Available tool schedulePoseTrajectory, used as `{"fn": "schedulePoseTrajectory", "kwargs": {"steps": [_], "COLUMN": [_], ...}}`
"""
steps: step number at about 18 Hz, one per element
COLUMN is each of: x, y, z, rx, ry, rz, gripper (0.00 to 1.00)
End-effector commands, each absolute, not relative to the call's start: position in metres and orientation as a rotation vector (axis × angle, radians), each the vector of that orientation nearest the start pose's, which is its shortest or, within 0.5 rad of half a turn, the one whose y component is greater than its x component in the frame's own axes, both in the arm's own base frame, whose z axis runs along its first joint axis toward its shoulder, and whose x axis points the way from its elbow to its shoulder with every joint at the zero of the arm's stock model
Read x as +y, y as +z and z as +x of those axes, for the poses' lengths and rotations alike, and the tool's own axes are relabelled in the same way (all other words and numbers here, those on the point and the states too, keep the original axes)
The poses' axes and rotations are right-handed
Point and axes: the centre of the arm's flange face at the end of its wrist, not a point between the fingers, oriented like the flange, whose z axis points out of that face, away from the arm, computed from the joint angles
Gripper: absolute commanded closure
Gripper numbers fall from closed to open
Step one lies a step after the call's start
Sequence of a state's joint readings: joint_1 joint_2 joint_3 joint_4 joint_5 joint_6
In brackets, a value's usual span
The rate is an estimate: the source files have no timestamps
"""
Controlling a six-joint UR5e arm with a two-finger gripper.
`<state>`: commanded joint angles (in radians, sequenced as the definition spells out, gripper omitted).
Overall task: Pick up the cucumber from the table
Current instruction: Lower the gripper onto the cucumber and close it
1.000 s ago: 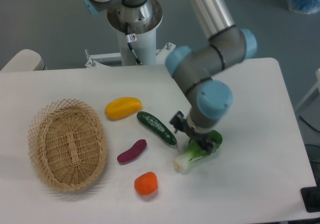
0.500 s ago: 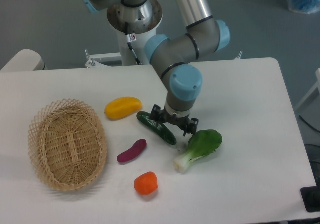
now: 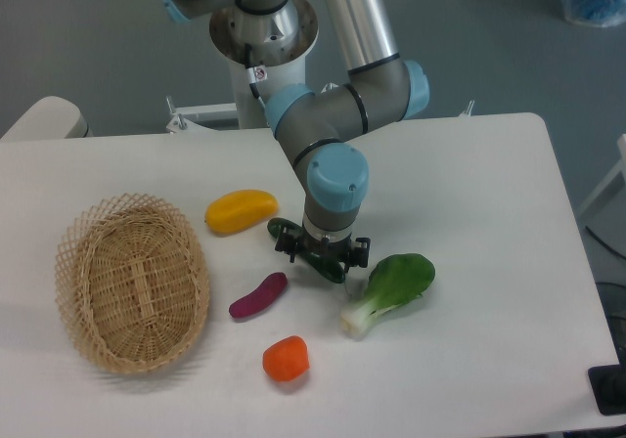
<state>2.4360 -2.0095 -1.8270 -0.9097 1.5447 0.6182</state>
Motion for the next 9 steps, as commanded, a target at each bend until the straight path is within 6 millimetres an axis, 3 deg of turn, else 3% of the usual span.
{"fn": "schedulePoseTrajectory", "kwargs": {"steps": [8, 9], "x": [0.472, 0.473], "y": [0.181, 0.179], "z": [-0.349, -0.347], "rx": [-0.395, -0.393], "ry": [-0.045, -0.046], "rz": [-3.164, -3.169], "gripper": [0.00, 0.07]}}
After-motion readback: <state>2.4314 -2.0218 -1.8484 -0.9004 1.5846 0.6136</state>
